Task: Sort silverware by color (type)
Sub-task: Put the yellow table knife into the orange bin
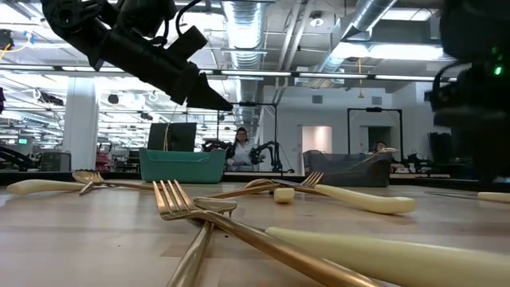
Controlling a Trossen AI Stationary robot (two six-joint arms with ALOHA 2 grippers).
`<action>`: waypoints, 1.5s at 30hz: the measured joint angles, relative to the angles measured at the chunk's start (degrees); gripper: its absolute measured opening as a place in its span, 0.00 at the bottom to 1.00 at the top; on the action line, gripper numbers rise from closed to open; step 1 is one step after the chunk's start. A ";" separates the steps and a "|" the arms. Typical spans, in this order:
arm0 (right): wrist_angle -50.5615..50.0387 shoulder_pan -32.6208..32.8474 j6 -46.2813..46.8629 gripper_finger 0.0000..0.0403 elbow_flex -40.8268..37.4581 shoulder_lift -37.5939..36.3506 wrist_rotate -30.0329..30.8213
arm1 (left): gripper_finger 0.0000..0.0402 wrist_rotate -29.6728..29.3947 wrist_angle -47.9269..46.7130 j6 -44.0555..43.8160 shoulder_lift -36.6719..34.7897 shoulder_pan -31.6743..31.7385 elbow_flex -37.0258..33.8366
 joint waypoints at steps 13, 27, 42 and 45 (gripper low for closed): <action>13.47 -2.77 -5.68 0.51 -6.44 -0.28 -3.04 | 0.42 -0.57 -0.75 -1.06 0.00 0.00 -0.02; 14.04 -3.00 -10.58 0.16 -6.66 -0.31 0.03 | 0.42 -0.47 -0.76 -7.51 0.00 0.00 -0.02; 43.87 3.32 -29.05 0.17 -7.08 -4.82 49.63 | 0.47 2.26 15.98 -5.42 6.19 -7.66 -0.04; 54.53 3.32 -40.80 0.18 -7.00 -3.01 53.07 | 0.51 3.86 24.64 -3.60 9.09 -9.66 -0.04</action>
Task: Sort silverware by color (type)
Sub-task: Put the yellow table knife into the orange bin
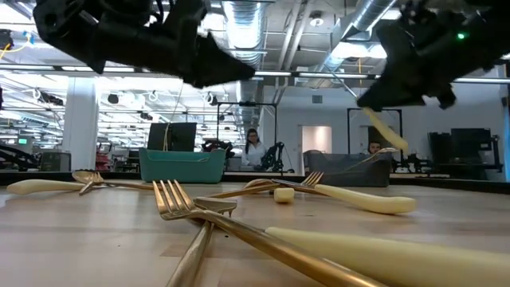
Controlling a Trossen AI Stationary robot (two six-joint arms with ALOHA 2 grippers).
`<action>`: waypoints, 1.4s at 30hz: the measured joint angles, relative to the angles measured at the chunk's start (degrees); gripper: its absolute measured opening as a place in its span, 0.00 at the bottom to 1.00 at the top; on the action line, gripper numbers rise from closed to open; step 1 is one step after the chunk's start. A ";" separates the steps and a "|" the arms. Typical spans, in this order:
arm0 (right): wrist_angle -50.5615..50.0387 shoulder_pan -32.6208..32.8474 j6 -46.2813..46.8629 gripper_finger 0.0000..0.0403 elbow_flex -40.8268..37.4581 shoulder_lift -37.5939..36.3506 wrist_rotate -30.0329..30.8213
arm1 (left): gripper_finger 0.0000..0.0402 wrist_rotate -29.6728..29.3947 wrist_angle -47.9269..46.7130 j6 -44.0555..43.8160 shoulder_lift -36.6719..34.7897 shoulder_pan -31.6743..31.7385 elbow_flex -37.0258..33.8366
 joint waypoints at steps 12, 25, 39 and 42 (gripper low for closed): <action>33.55 -3.49 -41.37 0.18 0.93 8.67 1.49 | 0.67 -5.13 14.60 -0.60 11.60 -0.89 9.09; 34.18 -4.45 -51.68 0.18 8.48 19.38 11.04 | 0.65 -11.44 12.67 -6.21 14.02 -0.87 14.45; 34.49 -1.98 -55.19 0.18 11.65 21.46 13.14 | 0.11 -11.34 9.86 -6.48 13.95 -1.46 14.40; 34.05 -1.95 -55.68 0.18 11.65 21.39 13.81 | 0.02 -8.52 9.95 -7.10 13.91 -1.46 14.45</action>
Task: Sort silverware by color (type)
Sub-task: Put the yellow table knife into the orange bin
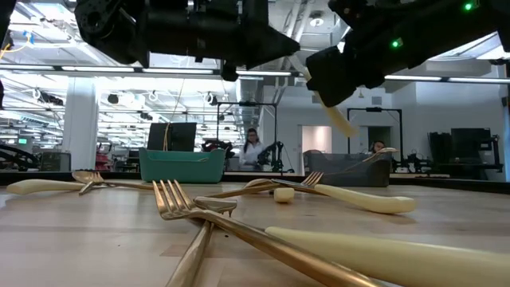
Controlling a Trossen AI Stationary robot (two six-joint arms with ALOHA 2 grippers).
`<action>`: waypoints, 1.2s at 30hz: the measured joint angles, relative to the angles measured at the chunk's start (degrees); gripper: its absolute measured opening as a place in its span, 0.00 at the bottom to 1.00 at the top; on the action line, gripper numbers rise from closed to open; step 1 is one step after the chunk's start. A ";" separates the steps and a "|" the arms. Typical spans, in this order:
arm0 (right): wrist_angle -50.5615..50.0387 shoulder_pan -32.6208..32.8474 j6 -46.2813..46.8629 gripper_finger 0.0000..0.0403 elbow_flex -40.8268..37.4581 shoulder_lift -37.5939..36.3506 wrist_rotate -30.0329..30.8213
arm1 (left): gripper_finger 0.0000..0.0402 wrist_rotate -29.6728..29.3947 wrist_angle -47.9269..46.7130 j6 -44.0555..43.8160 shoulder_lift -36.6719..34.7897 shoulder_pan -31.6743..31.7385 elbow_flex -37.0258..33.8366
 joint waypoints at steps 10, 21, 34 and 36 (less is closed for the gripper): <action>-0.33 -0.80 0.69 0.22 -0.07 -0.09 -2.90 | 0.00 0.62 -1.29 2.15 -0.06 0.04 0.00; -5.00 -0.85 6.81 0.40 -0.05 -8.91 -5.92 | 0.00 -2.84 -48.70 0.12 -22.57 -0.20 -0.09; -30.43 -8.86 24.46 0.43 -0.02 -18.61 -19.91 | 0.00 26.79 -101.59 -45.83 -58.68 -9.26 -0.07; -32.89 -10.04 26.76 0.43 -0.06 -18.42 -22.34 | 0.00 24.78 -104.67 -51.49 -59.99 -13.72 -0.07</action>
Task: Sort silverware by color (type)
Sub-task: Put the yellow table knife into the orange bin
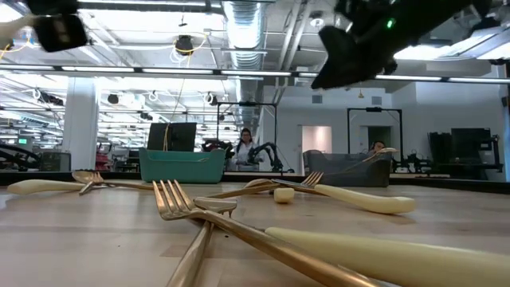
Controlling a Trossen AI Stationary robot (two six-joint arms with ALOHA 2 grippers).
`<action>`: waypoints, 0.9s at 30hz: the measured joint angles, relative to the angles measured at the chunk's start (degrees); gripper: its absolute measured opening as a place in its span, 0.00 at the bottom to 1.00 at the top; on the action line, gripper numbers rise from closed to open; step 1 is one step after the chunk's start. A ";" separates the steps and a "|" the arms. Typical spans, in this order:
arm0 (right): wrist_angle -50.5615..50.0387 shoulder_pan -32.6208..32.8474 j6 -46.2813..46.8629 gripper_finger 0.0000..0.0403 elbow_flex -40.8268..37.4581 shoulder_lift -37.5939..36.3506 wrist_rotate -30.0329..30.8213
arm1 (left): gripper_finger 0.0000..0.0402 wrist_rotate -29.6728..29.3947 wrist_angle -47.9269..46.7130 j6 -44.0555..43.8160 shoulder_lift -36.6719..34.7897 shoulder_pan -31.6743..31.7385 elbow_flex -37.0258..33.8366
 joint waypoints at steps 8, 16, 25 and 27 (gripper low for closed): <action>-1.42 -2.04 2.46 0.43 0.08 1.68 -4.95 | 0.00 -6.18 -2.46 -18.02 6.27 -18.77 0.00; -1.12 -2.01 2.16 0.43 0.02 1.46 -5.51 | 0.02 -5.74 -2.52 -28.33 17.31 -29.77 0.00; -0.51 -2.01 1.94 0.43 0.02 1.46 -5.69 | 0.22 -8.42 -3.32 -32.48 21.30 -32.26 0.00; -0.48 -2.20 1.73 0.43 0.02 1.44 -5.67 | 0.27 -10.99 -4.97 -33.27 20.27 -32.14 0.00</action>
